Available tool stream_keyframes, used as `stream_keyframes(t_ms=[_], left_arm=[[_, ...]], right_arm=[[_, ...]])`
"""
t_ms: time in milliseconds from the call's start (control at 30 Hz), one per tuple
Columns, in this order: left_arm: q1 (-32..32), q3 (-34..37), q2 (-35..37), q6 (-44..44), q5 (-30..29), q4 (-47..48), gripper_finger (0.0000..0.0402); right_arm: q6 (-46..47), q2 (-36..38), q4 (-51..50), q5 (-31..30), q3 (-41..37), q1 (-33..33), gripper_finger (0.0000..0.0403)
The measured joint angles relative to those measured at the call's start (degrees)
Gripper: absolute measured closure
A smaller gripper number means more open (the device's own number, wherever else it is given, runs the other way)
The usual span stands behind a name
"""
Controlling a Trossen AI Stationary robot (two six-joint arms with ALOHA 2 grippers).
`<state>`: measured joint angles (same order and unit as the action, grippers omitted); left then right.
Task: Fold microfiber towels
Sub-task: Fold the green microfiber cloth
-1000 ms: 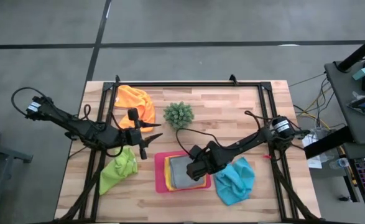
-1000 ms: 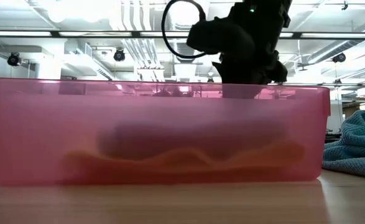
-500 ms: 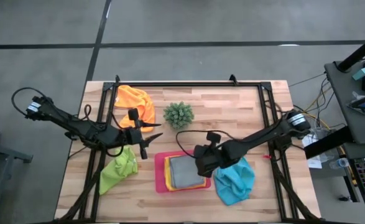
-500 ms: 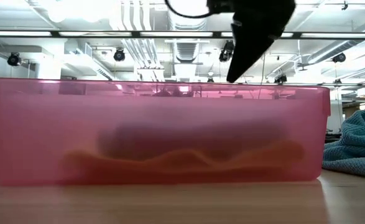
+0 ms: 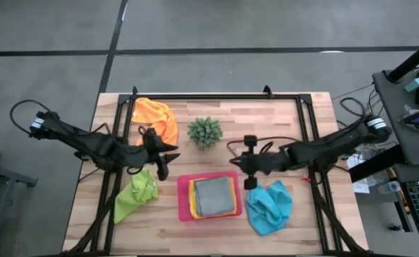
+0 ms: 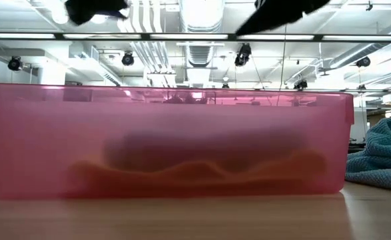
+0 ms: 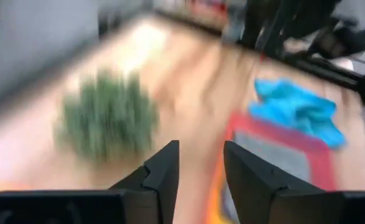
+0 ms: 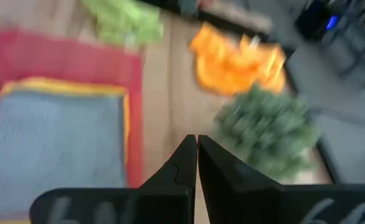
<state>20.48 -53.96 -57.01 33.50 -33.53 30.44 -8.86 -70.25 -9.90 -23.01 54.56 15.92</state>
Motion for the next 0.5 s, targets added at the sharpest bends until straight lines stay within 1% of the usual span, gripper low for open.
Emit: stream_keyframes(t_ms=[67,133,233,400,500], left_arm=[[-0.3,-1.6,-0.1,13.2,4.6,8.9,0.0299],[-0.2,-1.7,-0.7,24.6,9.8,15.0,0.0309],[1.0,-0.9,-4.0,37.4,18.3,18.7,0.0330],[1.9,-1.1,-13.9,51.2,34.2,28.4,0.0364],[2.9,-1.7,-19.8,53.8,41.7,32.3,0.0366]], right_arm=[[-3.1,3.0,2.8,1.0,-1.4,-1.1,0.0394],[-4.1,5.9,3.7,2.0,-2.0,-2.0,0.0394],[-2.6,9.2,3.6,2.3,-3.4,-2.4,0.0394],[-2.7,13.6,3.3,2.5,-8.2,-2.3,0.0394],[-5.4,15.5,4.2,2.4,-10.2,-2.7,0.0394]])
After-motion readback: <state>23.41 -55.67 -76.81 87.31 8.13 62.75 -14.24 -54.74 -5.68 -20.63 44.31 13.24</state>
